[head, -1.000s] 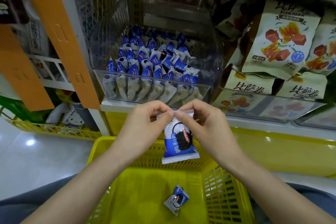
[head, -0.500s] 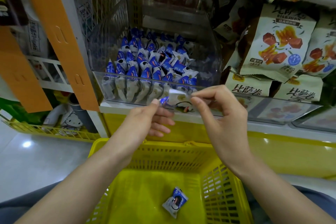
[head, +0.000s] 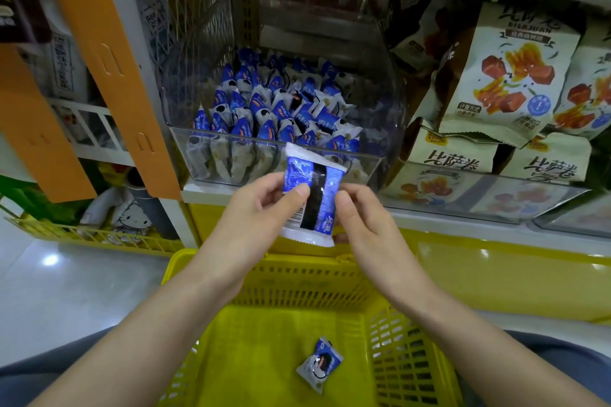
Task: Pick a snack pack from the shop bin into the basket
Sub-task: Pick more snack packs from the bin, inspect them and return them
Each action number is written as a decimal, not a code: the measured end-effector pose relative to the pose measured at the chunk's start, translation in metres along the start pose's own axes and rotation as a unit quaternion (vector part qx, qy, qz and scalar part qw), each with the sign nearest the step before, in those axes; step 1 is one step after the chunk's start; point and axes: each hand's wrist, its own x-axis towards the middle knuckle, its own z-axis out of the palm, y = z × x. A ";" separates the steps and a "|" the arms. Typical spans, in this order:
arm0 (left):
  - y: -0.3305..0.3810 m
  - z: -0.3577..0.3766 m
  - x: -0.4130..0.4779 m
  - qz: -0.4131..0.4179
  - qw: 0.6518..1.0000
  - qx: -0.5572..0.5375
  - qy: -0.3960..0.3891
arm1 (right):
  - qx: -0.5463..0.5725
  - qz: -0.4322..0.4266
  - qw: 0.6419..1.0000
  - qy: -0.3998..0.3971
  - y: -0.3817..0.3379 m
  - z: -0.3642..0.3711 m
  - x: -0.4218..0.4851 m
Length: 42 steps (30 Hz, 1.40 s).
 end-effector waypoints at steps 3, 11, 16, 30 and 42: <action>-0.006 0.004 0.003 0.030 0.998 0.051 0.035 | 0.112 0.051 0.992 -0.037 -0.003 -0.003 0.002; -0.017 0.005 0.001 0.123 0.964 0.233 0.049 | 0.179 0.085 0.980 -0.016 -0.005 -0.001 0.002; -0.019 0.003 -0.001 0.145 0.940 0.307 0.035 | 0.193 0.088 0.977 -0.027 -0.002 0.001 0.001; -0.026 -0.010 -0.008 0.118 0.836 0.535 0.026 | 0.080 0.031 0.994 -0.067 0.022 0.027 -0.003; -0.021 -0.008 -0.004 0.119 0.919 0.375 0.036 | 0.021 -0.034 0.999 -0.037 0.019 0.024 -0.004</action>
